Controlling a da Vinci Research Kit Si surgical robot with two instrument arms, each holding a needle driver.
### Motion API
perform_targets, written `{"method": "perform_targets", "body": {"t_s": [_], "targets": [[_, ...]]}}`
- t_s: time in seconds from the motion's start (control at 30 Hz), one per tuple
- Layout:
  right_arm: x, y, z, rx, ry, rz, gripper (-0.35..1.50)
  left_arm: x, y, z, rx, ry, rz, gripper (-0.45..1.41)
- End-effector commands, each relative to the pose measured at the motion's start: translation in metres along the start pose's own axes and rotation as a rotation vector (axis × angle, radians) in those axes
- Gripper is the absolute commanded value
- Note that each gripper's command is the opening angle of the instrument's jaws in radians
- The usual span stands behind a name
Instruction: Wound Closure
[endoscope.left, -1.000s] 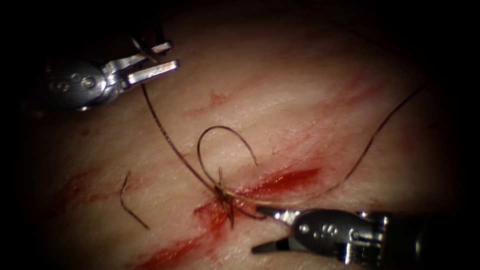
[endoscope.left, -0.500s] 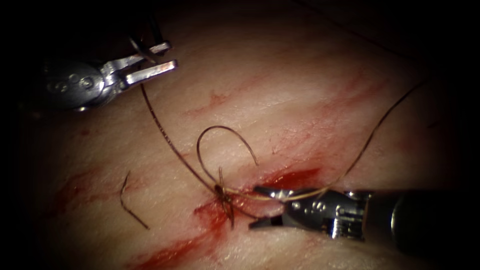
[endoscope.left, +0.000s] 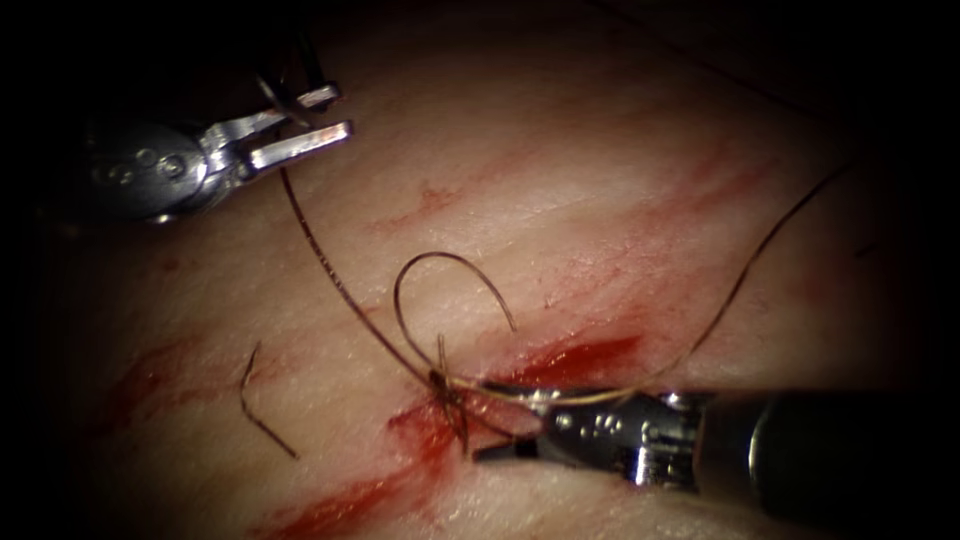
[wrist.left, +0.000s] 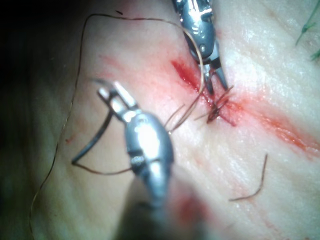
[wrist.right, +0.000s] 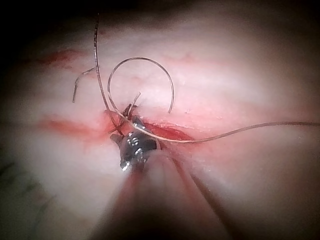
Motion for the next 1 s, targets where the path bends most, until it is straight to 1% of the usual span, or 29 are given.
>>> {"method": "perform_targets", "body": {"t_s": [0.03, 0.2, 0.3, 0.37, 0.43, 0.53, 0.57, 0.77, 0.8, 0.87, 0.97, 1.0], "targets": [[-0.0002, -0.0004, 0.0006, 0.006, -0.001, 0.001, -0.35, -0.0006, 0.0002, 0.0005, -0.001, 0.001, 0.000, -0.45], [-0.0007, -0.0012, -0.0003, 0.020, -0.063, -0.010, -0.35, -0.0006, 0.0002, 0.0005, -0.002, 0.001, -0.001, -0.45], [-0.0005, -0.0016, -0.0005, 0.033, -0.062, -0.011, -0.35, -0.0006, 0.0002, 0.0005, -0.002, 0.001, -0.001, -0.45], [0.0005, -0.0034, -0.0014, 0.057, -0.056, -0.013, -0.35, -0.0006, 0.0002, 0.0005, -0.002, 0.001, -0.001, -0.45], [0.0008, -0.0039, -0.0017, 0.064, -0.054, -0.013, -0.35, -0.0006, 0.0002, 0.0005, -0.002, 0.001, -0.001, -0.45], [0.0022, -0.0057, -0.0031, 0.083, -0.051, -0.024, -0.35, -0.0006, 0.0002, 0.0005, -0.001, 0.001, -0.001, -0.45], [0.0033, -0.0070, -0.0042, 0.091, -0.048, -0.021, -0.35, -0.0006, 0.0002, 0.0005, -0.001, 0.001, -0.001, -0.45], [0.0067, -0.0113, -0.0075, 0.118, -0.052, -0.017, -0.35, -0.0006, 0.0002, 0.0006, -0.001, 0.001, -0.001, -0.45], [0.0078, -0.0129, -0.0088, 0.125, -0.050, -0.017, -0.35, -0.0006, 0.0002, 0.0006, -0.001, 0.001, -0.001, -0.45], [0.0085, -0.0139, -0.0099, 0.127, -0.056, -0.017, -0.35, -0.0006, 0.0001, 0.0007, 0.000, 0.001, -0.001, -0.45], [0.0099, -0.0156, -0.0122, 0.130, -0.062, -0.015, -0.35, -0.0006, 0.0002, 0.0007, 0.000, 0.001, -0.001, -0.45], [0.0106, -0.0164, -0.0134, 0.134, -0.064, -0.014, -0.35, -0.0006, 0.0002, 0.0007, 0.000, 0.001, -0.001, -0.45]]}}
